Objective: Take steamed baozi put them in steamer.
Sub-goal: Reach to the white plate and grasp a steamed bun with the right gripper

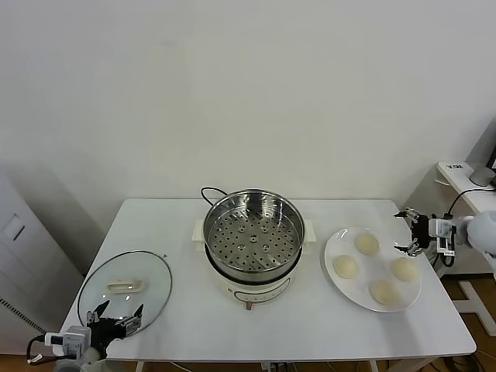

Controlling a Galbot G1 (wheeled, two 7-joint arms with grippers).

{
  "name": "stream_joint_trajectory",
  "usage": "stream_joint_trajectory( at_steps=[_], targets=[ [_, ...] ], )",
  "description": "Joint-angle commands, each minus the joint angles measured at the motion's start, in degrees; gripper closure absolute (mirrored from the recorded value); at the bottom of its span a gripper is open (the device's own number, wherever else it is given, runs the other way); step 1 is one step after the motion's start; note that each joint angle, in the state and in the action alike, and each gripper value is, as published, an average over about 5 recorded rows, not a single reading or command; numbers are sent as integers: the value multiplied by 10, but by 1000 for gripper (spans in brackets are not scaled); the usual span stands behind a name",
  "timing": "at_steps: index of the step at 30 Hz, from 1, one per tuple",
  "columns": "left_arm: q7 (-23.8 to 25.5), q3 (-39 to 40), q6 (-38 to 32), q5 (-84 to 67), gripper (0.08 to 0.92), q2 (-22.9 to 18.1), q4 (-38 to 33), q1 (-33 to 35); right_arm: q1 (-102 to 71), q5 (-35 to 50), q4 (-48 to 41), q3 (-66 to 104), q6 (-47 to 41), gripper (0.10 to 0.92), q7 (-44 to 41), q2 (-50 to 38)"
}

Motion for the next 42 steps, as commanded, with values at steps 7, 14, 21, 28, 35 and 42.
stream_joint_trajectory(
  at_steps=[7,14,21,28,35,42],
  targets=[
    [6,1,0,6,177,2,9,-4,226,-12,-189,-217,79,203,-110,82],
    [9,1,3,6,177,2,9,-3,227,-26,-230,-232,89,203,-106,137],
    [9,2,5,5,177,3,11,-4,194,-78,-240,-209,94,203,-60,170],
    [9,2,4,4,177,2,11,-1,157,-156,-246,-167,89,203,-9,189],
    [10,2,4,4,177,1,11,0,135,-181,-252,-142,74,203,17,198],
    [11,1,2,4,177,0,10,4,119,-200,-262,-116,60,208,33,209]
  ],
)
